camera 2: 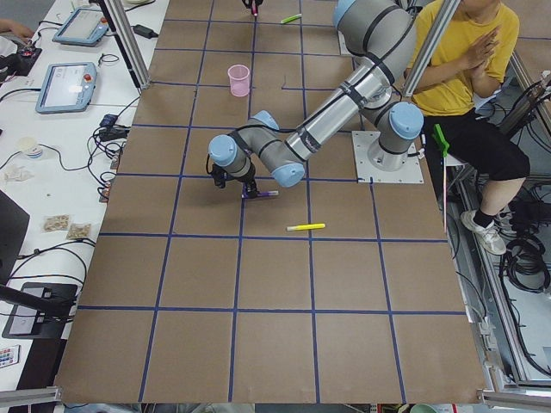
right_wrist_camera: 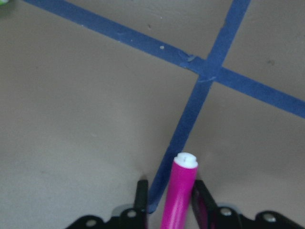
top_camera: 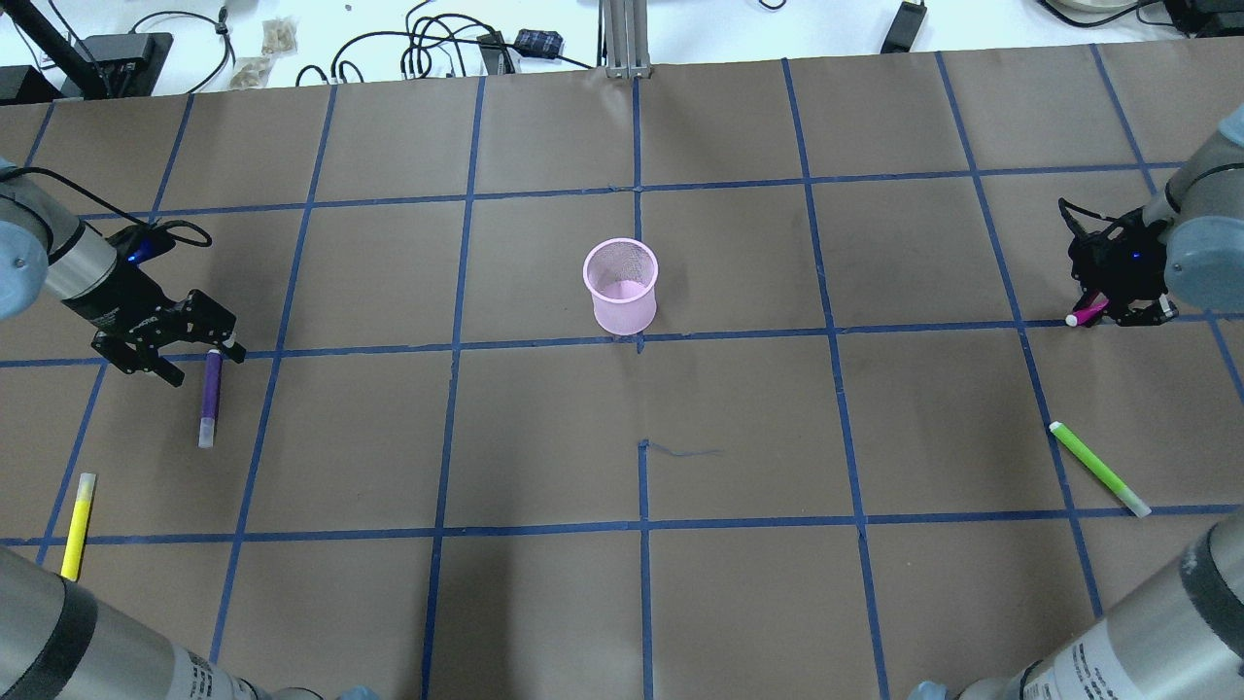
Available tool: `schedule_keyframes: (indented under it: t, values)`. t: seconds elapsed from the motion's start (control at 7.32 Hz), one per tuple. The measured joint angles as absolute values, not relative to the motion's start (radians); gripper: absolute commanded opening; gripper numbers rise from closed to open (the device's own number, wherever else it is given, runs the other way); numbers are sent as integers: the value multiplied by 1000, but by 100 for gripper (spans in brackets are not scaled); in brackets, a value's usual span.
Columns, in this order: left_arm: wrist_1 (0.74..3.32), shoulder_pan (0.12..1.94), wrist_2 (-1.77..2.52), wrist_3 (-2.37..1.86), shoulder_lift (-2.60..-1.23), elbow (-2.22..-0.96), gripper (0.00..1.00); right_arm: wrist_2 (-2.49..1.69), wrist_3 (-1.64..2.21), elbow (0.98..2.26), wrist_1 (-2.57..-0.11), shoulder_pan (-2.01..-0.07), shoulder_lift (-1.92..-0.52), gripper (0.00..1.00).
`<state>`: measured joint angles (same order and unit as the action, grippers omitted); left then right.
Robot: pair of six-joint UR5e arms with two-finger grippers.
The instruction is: Insert purple and pink pens into pink cup
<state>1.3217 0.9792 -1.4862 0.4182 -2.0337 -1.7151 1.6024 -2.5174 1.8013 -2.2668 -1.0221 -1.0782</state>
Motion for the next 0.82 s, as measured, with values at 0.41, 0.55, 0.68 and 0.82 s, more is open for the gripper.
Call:
schedule_keyframes:
  t: [0.41, 0.55, 0.68, 0.82]
  values:
    - [1295, 973, -1485, 423, -2057, -1712, 92, 1602, -2509, 1798, -2274, -1022, -1084, 0]
    - [1278, 973, -1483, 425, -2068, -1712, 88, 1600, -2508, 1793, -2273, -1022, -1095, 0]
    - [1264, 972, -1481, 428, -2080, -1712, 79, 1595, -2502, 1792, -2266, -1024, -1119, 0]
    - [1256, 971, -1479, 430, -2088, -1713, 71, 1589, -2487, 1791, -2245, -1031, -1150, 0]
